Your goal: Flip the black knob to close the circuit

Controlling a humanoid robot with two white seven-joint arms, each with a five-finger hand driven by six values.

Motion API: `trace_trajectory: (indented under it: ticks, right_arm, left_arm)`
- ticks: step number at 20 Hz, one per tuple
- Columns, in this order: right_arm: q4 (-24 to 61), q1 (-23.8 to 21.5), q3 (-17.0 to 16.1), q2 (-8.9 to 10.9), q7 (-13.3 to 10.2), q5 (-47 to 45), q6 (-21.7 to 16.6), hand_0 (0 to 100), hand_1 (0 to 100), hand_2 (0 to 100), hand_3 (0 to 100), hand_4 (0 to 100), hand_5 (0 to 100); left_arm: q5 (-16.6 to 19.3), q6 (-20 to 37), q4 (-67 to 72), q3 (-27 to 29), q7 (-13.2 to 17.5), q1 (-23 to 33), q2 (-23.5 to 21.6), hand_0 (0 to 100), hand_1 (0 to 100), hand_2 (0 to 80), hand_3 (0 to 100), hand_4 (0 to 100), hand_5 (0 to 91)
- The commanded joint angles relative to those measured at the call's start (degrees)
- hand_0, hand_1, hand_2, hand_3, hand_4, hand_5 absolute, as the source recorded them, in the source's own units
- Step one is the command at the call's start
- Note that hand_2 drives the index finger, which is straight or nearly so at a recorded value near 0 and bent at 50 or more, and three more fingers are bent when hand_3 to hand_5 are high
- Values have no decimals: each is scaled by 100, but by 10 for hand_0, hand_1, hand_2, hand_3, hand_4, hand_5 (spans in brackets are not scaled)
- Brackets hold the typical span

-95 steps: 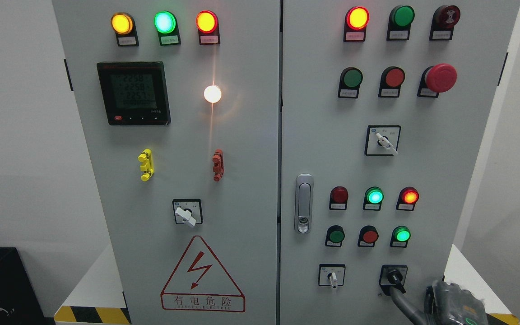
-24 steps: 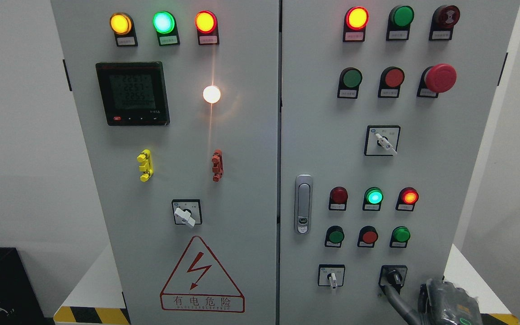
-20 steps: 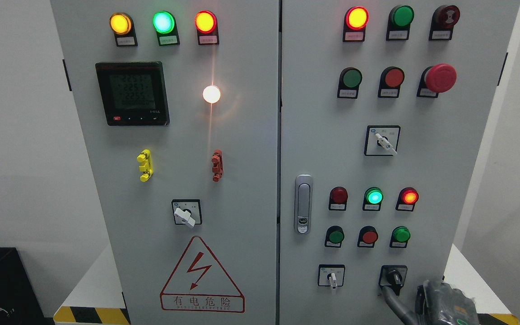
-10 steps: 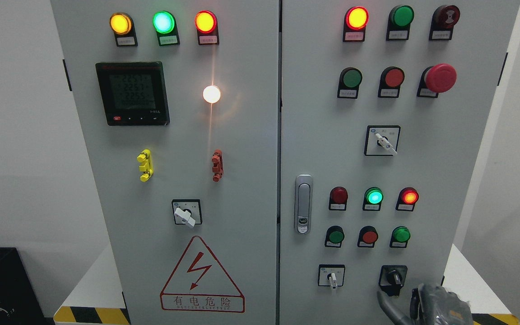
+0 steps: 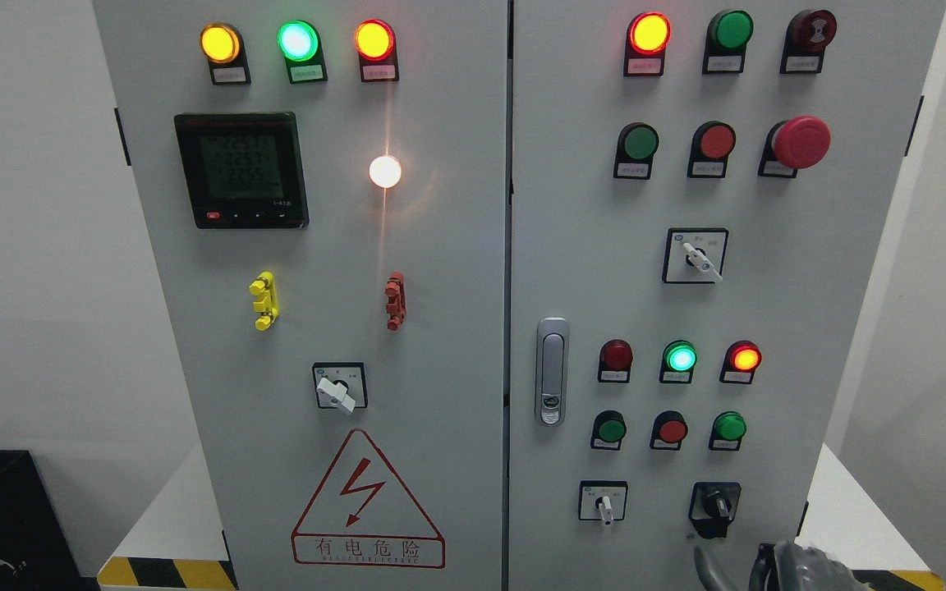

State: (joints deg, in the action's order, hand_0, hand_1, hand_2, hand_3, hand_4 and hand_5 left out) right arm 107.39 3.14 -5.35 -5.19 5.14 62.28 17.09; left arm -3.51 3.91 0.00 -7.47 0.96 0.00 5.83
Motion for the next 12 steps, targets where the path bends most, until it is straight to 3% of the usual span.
trace_trajectory:
  ticks: [1, 6, 10, 12]
  right_arm:
    - [598, -419, 140, -211, -407, -1409, -56, 0, 8, 701, 959, 847, 850]
    - [695, -762, 245, -211, -926, -2754, -662, 0, 25, 577, 850, 772, 698]
    - [889, -1104, 228, -193, -971, -4046, -698, 0, 26, 478, 763, 701, 614]
    - [924, -1307, 202, -184, -971, -4460, -855, 0, 24, 381, 608, 589, 558]
  left_arm:
    - [0, 4, -132, 0, 1, 123, -3, 120, 556, 0, 0, 0, 0]
    - [0, 4, -132, 0, 1, 123, -3, 120, 556, 0, 0, 0, 0]
    - [0, 4, -132, 0, 1, 123, -3, 120, 556, 0, 0, 0, 0]
    - [0, 4, -132, 0, 1, 123, -3, 120, 556, 0, 0, 0, 0]
